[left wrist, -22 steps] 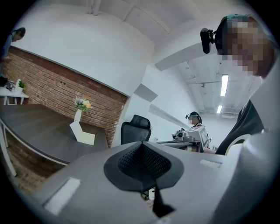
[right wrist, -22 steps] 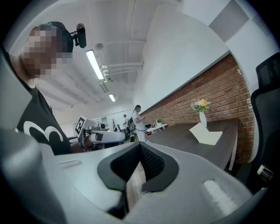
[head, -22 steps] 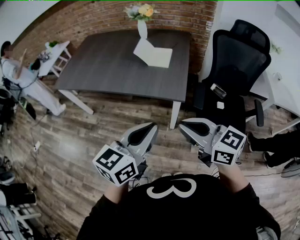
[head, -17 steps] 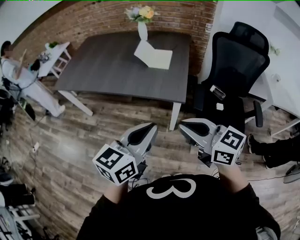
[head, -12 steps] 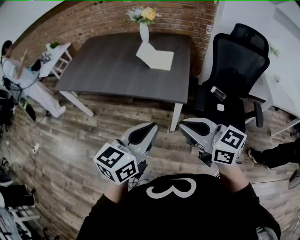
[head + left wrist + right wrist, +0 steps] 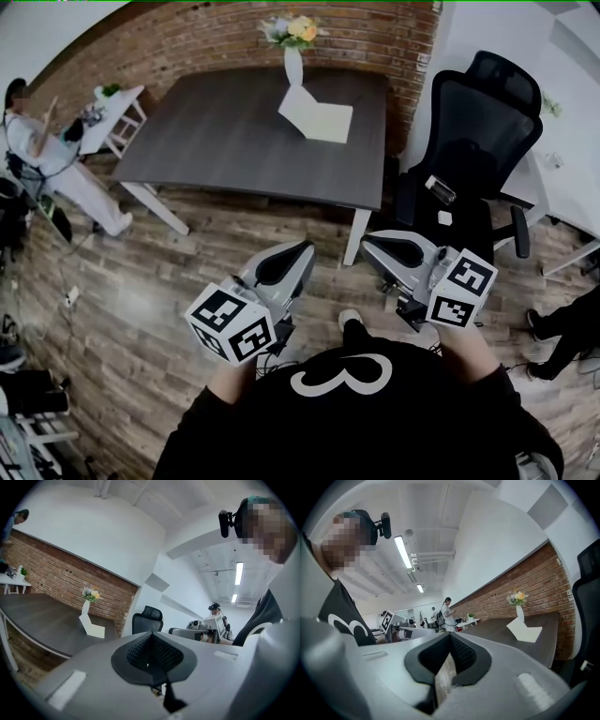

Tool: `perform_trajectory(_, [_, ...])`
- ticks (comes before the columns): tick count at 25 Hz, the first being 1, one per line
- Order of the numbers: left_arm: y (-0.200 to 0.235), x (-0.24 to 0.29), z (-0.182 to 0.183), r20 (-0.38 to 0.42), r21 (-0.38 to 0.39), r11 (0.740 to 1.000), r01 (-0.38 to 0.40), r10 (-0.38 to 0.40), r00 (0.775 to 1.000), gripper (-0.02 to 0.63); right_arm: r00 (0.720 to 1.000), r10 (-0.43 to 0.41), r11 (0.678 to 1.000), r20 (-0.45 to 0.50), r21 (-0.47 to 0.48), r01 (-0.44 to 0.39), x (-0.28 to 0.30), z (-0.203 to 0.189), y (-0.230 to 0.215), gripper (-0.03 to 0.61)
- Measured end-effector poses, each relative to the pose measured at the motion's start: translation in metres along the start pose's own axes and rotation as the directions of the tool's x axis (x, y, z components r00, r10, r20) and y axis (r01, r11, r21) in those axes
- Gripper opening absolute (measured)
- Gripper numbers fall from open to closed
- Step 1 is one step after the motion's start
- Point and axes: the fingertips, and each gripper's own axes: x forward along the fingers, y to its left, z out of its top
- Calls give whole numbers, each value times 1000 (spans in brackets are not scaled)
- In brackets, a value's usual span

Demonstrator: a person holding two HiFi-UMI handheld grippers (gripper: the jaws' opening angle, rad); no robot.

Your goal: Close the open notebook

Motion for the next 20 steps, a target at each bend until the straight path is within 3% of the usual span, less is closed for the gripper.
perform_trajectory(10, [48,25,8,-4,-11,999,-44,44,999,17,1000,30,997,3,73,-30,32,4,-50,2])
perform_trajectory(20, [134,97,26,-13,-35,996,-80,79,997,17,997,64,994,-42,93,-60,90,14,-153,2])
